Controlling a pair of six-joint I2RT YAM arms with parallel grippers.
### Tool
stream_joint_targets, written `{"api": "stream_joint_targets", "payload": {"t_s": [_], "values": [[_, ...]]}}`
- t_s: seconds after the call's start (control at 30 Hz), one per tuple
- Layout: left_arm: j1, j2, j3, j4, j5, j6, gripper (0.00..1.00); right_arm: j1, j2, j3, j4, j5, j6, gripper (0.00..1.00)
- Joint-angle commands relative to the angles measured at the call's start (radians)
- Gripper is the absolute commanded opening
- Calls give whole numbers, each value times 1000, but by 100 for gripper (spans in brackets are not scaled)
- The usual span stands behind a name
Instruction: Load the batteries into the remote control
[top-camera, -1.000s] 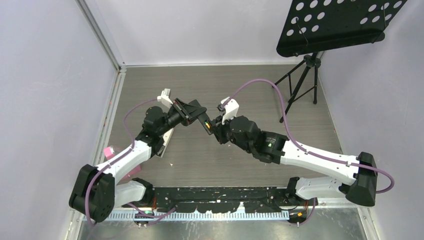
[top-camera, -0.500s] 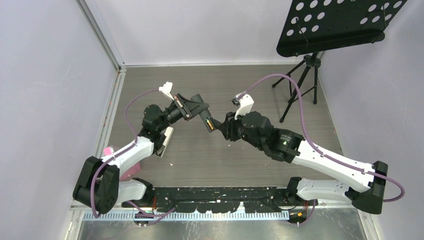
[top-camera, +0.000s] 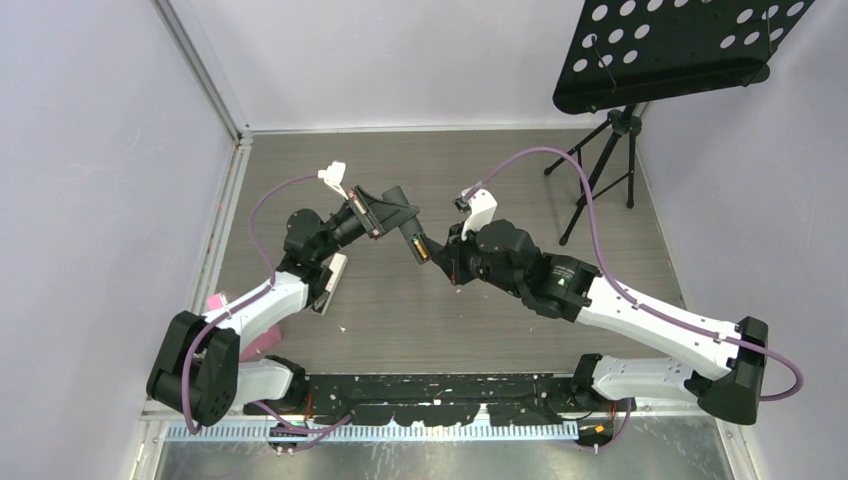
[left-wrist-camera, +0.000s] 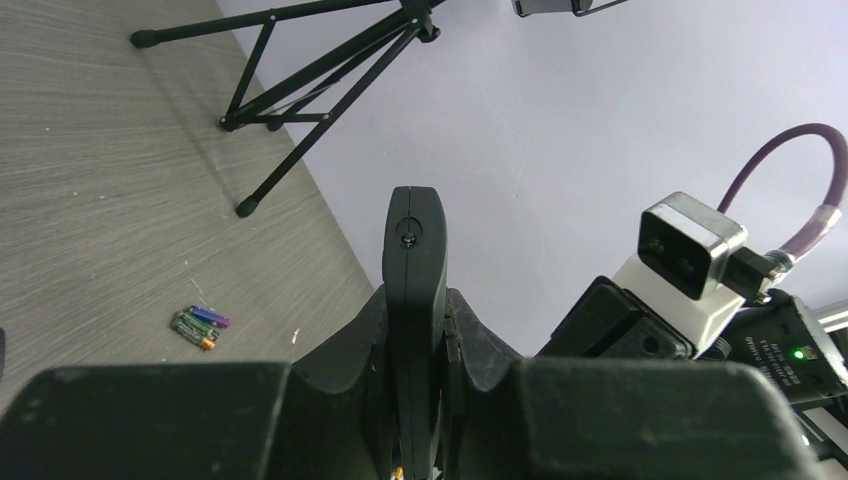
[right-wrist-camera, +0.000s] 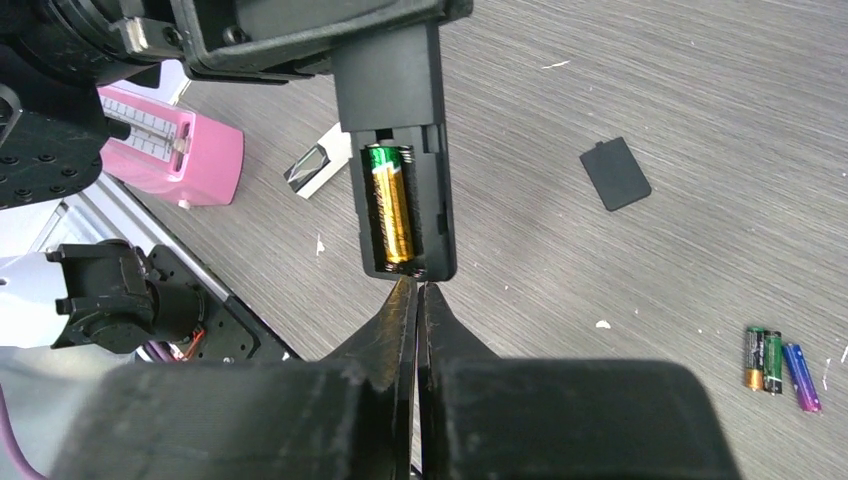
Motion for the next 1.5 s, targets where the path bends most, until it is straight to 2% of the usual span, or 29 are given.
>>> {"api": "stream_joint_targets", "payload": {"t_s": [0.0,0.27,0.7,0.8,1.07,1.27,1.47], "values": [[6,-31,46,2,3,57,0,1,12,54,68,-28,-5,1],[6,-44,47,-25,1,66,0,2,78,95,86,-12,-6,2],[6,-56,51,26,-16,-22,0,2,108,103,53,45,4,24],[6,-51,51,69,-22,-59,0,3,119,100,59,29,15,24],[6,-28,58,179,-22,-149,0,2,132,76,112,-56,66,9],[6,-22,56,172,-9,-110,0,2,104,94,63,17,38,11],[10,-1,40,169,14,-45,0,-4,44,134,10,80,-9,21]]}}
